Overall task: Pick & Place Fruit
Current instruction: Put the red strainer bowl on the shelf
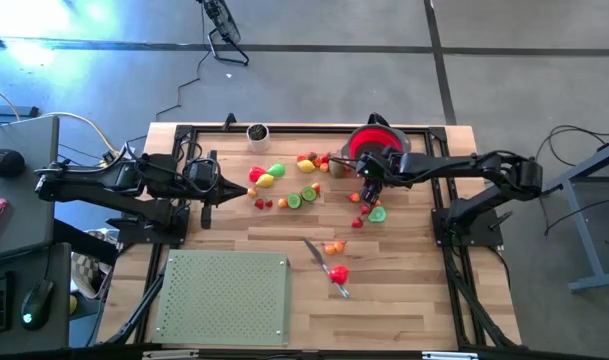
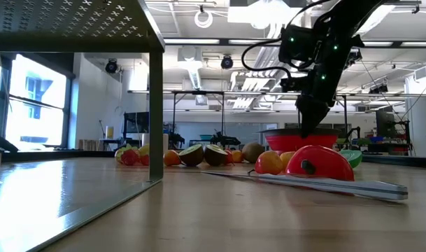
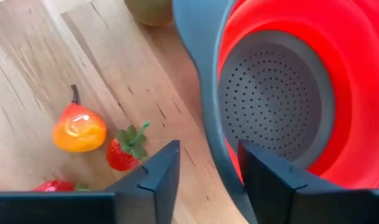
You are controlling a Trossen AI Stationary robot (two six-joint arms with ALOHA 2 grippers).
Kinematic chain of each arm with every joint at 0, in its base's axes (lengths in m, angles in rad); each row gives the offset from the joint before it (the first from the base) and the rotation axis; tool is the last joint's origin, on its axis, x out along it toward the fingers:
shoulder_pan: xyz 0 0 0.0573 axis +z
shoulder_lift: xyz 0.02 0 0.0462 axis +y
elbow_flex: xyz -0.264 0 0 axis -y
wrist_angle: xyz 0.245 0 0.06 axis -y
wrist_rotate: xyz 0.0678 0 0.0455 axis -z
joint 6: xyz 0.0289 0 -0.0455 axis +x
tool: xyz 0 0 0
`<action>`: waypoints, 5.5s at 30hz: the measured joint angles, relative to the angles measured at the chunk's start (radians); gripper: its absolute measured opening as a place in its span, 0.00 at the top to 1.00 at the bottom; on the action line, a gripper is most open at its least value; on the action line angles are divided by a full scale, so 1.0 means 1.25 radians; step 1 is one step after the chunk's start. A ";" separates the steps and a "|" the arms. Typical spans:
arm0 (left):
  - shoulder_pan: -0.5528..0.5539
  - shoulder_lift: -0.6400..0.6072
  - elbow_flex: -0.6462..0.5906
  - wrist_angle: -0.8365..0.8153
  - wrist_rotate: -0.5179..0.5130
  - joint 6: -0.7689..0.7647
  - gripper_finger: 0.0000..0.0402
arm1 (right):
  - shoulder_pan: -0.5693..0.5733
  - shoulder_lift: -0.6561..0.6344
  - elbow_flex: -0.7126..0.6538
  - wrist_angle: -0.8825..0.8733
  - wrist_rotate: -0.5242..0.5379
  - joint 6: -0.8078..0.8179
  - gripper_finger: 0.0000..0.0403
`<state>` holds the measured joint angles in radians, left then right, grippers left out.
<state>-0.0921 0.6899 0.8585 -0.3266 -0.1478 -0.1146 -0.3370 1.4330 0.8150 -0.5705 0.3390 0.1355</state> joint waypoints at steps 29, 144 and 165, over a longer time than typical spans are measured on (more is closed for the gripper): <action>0.000 0.000 0.000 -0.026 -0.002 -0.020 1.00 | 0.003 -0.005 0.000 0.008 0.027 -0.004 0.95; 0.000 -0.305 -0.010 -0.247 -0.003 -0.145 1.00 | 0.666 0.422 0.992 -0.001 -0.089 -0.293 0.96; 0.000 -0.305 -0.010 -0.250 -0.025 -0.166 1.00 | 0.660 0.482 0.993 -0.042 -0.125 -0.662 0.96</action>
<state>-0.0921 0.3092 0.8463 -0.6392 -0.1790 -0.3227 0.4876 2.0357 2.0560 -0.6226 0.1823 -0.6923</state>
